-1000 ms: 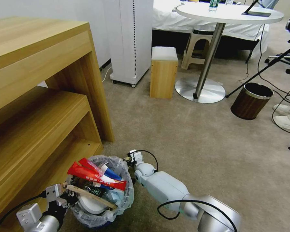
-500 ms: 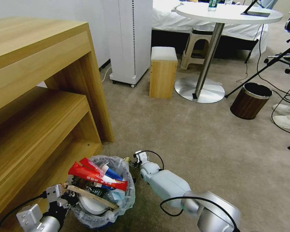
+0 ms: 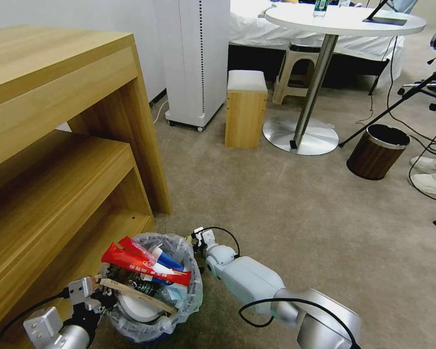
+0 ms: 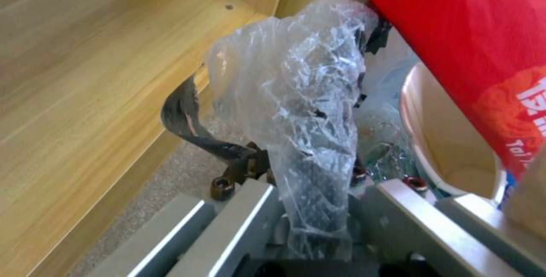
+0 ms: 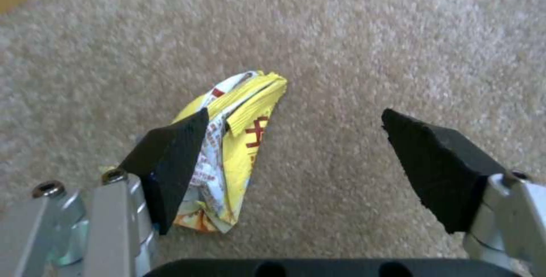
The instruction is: Pick up the trash bin and place the garbage on the floor into it.
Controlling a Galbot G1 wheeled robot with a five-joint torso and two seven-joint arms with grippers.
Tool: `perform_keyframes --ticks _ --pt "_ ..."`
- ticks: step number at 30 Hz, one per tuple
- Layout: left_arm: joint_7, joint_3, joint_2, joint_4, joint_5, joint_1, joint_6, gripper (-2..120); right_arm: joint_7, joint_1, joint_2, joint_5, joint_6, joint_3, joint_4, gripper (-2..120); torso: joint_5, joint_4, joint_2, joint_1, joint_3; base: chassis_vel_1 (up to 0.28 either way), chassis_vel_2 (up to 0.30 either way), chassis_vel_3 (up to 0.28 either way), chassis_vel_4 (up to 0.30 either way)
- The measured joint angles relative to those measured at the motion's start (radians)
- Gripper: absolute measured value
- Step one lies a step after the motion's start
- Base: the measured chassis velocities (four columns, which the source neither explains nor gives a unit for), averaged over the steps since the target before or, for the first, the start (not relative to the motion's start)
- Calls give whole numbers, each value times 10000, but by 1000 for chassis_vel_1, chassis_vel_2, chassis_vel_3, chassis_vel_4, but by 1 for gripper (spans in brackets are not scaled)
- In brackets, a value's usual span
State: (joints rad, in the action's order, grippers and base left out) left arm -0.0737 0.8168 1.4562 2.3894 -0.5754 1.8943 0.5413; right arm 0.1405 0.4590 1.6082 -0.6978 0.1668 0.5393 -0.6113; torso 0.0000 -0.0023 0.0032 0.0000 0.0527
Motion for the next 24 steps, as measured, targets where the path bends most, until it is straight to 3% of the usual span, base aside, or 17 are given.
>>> perform_keyframes --ticks 7,13,20,24 --pt "81 -30 134 105 131 95 -34 1 -418 -352 -3 -69 105 440 152 93 -2 0 0 0 0 0 0 0 0" --pt "87 -8 178 140 142 99 -62 1 -449 -264 -1 -10 97 648 -5 95 0 1 0 0 0 0 0 0 0" --pt "103 -49 274 216 223 150 -134 1 -417 -64 -1 221 295 710 126 94 0 0 0 0 -1 0 0 0 0" --pt "176 -109 338 345 305 237 -203 1 -400 119 0 578 263 712 318 80 0 0 0 0 -1 0 0 0 0"
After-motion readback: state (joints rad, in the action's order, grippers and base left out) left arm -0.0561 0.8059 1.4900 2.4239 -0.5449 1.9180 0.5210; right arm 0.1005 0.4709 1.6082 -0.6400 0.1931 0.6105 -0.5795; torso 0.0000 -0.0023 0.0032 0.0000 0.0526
